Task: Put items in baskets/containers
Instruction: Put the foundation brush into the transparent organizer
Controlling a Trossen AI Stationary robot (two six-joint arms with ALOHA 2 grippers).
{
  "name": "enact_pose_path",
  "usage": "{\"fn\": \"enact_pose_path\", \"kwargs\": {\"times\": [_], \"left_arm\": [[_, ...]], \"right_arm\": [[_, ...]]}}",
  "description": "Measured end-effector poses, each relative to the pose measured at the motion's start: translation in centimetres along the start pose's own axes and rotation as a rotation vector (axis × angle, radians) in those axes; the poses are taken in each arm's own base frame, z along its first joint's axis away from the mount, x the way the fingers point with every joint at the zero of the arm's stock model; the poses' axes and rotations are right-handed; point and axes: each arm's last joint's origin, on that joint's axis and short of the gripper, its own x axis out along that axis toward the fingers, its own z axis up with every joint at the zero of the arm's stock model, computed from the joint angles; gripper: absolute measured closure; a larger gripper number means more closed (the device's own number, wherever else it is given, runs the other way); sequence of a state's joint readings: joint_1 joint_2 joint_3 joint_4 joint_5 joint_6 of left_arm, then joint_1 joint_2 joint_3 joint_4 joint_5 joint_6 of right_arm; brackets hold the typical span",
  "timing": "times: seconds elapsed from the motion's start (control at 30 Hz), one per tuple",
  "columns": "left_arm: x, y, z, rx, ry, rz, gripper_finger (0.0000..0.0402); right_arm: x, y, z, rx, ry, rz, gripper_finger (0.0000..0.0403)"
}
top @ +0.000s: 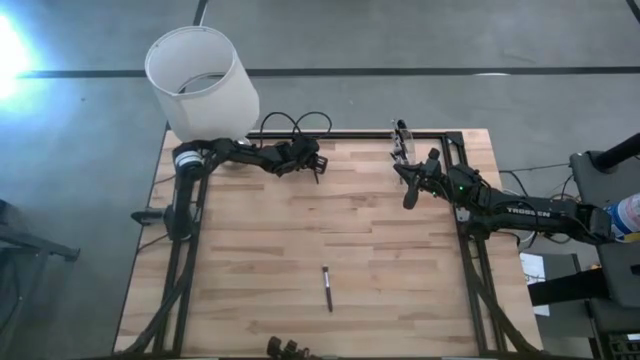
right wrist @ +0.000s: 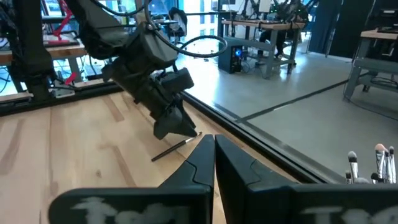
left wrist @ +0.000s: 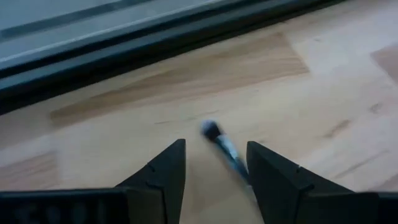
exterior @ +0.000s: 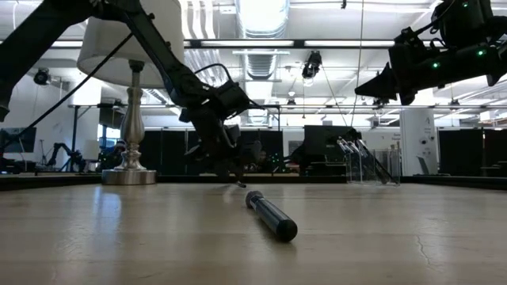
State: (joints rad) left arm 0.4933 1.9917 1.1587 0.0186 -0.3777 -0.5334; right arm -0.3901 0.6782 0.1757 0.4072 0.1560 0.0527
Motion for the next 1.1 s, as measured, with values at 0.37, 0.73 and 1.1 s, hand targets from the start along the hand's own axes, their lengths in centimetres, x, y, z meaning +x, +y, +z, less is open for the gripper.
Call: {"fn": "enact_pose_path", "kwargs": {"times": [0.37,0.73,1.1], "left_arm": [[0.7,-0.1,-0.4,0.064,-0.003,-0.010,0.0295],[0.2,0.2,-0.8,0.268,0.056,0.037,0.0391],[-4.2,-2.7,-4.1,0.521,0.188,-0.036,0.0394]], "right_arm": [[0.0,0.0,0.0,0.000,0.000,0.002,0.0394],[0.0,0.0,-0.1,-0.001,0.003,0.004,0.0394],[0.0,0.0,-0.4,-0.003,0.018,0.004,0.0394]]}}
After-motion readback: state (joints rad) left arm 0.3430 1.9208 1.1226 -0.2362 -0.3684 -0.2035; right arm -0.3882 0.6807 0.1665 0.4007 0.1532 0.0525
